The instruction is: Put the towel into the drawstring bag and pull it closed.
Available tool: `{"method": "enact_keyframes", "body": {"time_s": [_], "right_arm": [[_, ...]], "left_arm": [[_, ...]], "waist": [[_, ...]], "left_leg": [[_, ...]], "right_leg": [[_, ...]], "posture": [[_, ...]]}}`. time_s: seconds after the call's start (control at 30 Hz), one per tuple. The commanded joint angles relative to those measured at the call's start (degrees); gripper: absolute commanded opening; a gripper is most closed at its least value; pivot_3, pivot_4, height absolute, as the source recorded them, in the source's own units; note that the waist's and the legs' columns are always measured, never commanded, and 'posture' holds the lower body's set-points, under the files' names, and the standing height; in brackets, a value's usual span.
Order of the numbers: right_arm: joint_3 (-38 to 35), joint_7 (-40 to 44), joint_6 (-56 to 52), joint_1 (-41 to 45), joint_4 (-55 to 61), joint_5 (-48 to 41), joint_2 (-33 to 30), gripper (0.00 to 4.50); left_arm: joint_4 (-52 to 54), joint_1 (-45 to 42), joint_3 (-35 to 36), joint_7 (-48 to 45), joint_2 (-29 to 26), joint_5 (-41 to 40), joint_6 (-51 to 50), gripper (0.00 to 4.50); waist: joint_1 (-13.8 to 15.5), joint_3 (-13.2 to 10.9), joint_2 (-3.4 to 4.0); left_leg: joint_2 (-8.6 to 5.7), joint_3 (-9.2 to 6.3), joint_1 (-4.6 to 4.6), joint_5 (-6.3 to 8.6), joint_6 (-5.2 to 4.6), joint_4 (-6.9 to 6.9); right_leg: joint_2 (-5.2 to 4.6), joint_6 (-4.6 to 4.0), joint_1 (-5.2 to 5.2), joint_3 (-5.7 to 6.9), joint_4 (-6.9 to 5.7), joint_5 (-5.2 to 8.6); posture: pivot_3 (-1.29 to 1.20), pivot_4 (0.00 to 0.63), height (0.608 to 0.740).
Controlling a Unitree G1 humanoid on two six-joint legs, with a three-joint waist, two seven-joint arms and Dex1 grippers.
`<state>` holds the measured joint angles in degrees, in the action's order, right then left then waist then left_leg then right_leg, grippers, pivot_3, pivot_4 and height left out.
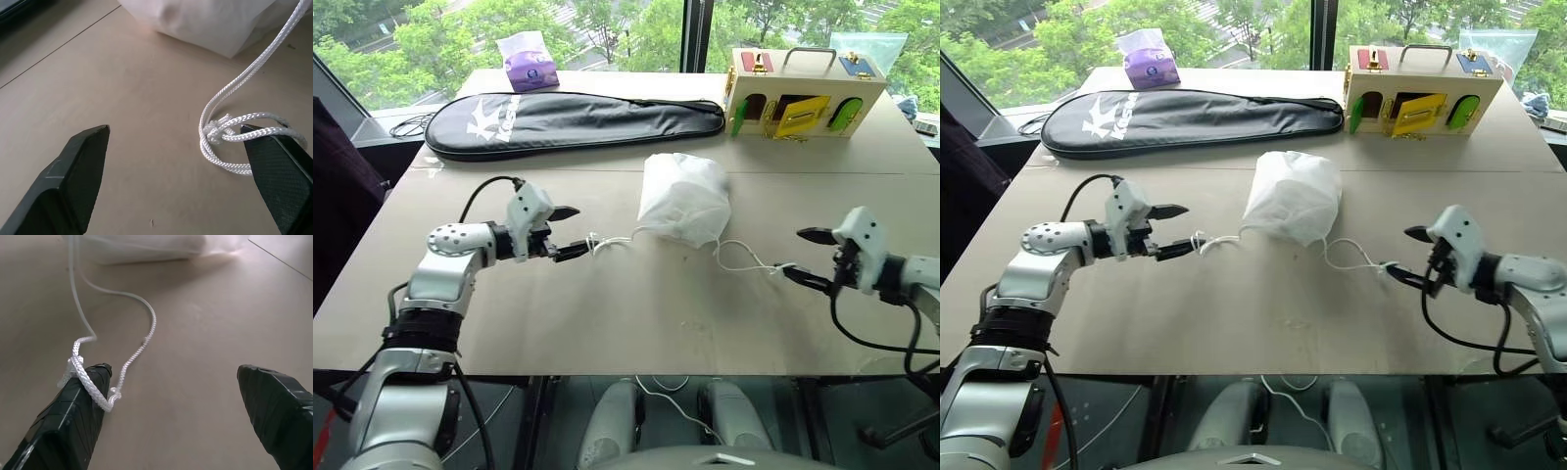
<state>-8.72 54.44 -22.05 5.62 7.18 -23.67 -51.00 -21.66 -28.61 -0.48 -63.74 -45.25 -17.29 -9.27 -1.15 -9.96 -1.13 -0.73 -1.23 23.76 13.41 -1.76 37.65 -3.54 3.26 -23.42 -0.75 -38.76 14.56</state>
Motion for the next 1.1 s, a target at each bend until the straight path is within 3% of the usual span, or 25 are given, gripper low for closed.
{"method": "enact_keyframes", "body": {"time_s": [0.03,0.33,0.4,0.5,0.57,0.67,0.73,0.77,0.9,1.0,1.1], "right_arm": [[-4.7,5.9,6.3,-1.3,-4.1,-0.4,-2.4,4.48],[-9.6,12.3,10.5,-1.4,-11.6,-2.3,-3.5,4.48],[-12.2,7.7,9.8,2.1,-11.5,-3.9,-1.4,4.48],[-17.8,-6.3,0.8,13.7,-9.1,-13.3,4.8,4.48],[-19.0,-9.5,-3.4,15.9,-8.7,-15.7,6.6,4.48],[-12.4,0.0,1.1,4.9,-7.0,-7.4,2.1,4.48],[-6.6,8.9,9.7,-6.1,-5.7,0.6,-3.8,4.48],[-6.4,9.5,11.1,-8.2,-5.2,1.1,-4.1,4.48],[-12.0,3.4,0.8,-4.5,-0.6,-10.4,0.9,4.48],[-9.8,8.9,6.1,-9.8,-0.2,-5.6,-1.0,4.48],[-9.9,9.1,7.6,-11.3,-0.9,-5.9,0.8,4.48]], "left_arm": [[-2.2,-0.8,2.4,-4.0,-3.4,0.2,2.3,4.32],[-8.4,1.0,3.6,-8.9,-6.9,2.2,9.5,4.32],[-8.7,0.8,5.6,-5.9,-5.2,1.2,9.6,4.32],[-10.2,-5.7,12.4,2.9,-0.4,-4.5,5.9,4.32],[-10.1,-9.8,16.4,6.6,1.8,-9.1,0.0,4.32],[-9.1,-8.0,15.5,4.5,1.3,-7.7,-0.8,4.32],[-7.9,-2.7,11.9,0.4,-0.8,-3.7,2.9,4.32],[-6.3,0.1,11.1,-1.6,-1.8,-3.4,2.7,4.32],[-0.2,7.6,11.9,-6.0,-4.1,-6.2,-1.8,4.32],[3.5,12.7,12.1,-7.4,-4.8,-5.7,-0.7,4.32],[7.3,17.0,12.1,-7.0,-4.0,-5.2,1.5,4.32]], "waist": [[0.2,0.0,0.00],[0.4,0.0,0.00],[0.4,0.0,0.00],[0.2,-0.1,0.01],[0.5,-0.2,-0.03],[0.9,0.0,-0.24],[1.3,0.2,0.00],[1.3,0.3,0.15],[-0.7,-0.2,0.20],[-0.6,-0.1,0.14],[0.2,0.0,0.00]], "left_leg": [[0.00,-0.01,0.00,0.00,0.00,0.00],[0.02,-0.02,0.00,0.00,0.00,0.00],[0.02,-0.01,0.00,0.00,0.00,0.00],[0.03,0.00,0.01,0.00,0.00,0.09],[0.10,-0.12,0.10,0.00,0.01,0.42],[0.15,-0.53,0.09,0.02,0.02,0.59],[0.03,-0.53,0.00,0.21,-0.24,0.47],[-0.03,-0.48,0.02,0.28,-0.34,0.36],[-0.19,0.04,0.16,0.30,-0.36,0.08],[-0.16,-0.02,0.00,0.43,-0.58,0.17],[-0.06,-0.24,-0.46,0.44,-0.56,0.08]], "right_leg": [[0.00,0.00,0.00,0.02,0.00,0.00],[-0.01,0.00,0.00,0.04,-0.02,0.00],[-0.03,0.00,0.00,0.04,-0.02,0.00],[-0.06,0.00,-0.02,0.00,-0.08,-0.01],[-0.03,-0.02,0.00,0.14,-0.21,-0.04],[0.02,-0.03,0.35,0.65,-0.08,-0.04],[-0.08,0.11,0.58,0.72,0.25,0.08],[-0.13,0.18,0.63,0.71,0.49,0.12],[-0.31,0.30,0.25,-0.06,0.75,0.14],[-0.50,0.27,0.35,-0.07,0.72,0.10],[-0.53,0.23,0.94,-0.03,0.86,0.13]], "posture": [[0.00,0.150,0.740],[0.00,0.150,0.740],[0.00,0.150,0.740],[0.00,0.150,0.740],[0.00,0.150,0.740],[0.00,0.150,0.740],[0.00,0.150,0.740],[0.00,0.150,0.740],[0.00,0.150,0.740],[0.00,0.150,0.740],[0.00,0.150,0.740]]}}
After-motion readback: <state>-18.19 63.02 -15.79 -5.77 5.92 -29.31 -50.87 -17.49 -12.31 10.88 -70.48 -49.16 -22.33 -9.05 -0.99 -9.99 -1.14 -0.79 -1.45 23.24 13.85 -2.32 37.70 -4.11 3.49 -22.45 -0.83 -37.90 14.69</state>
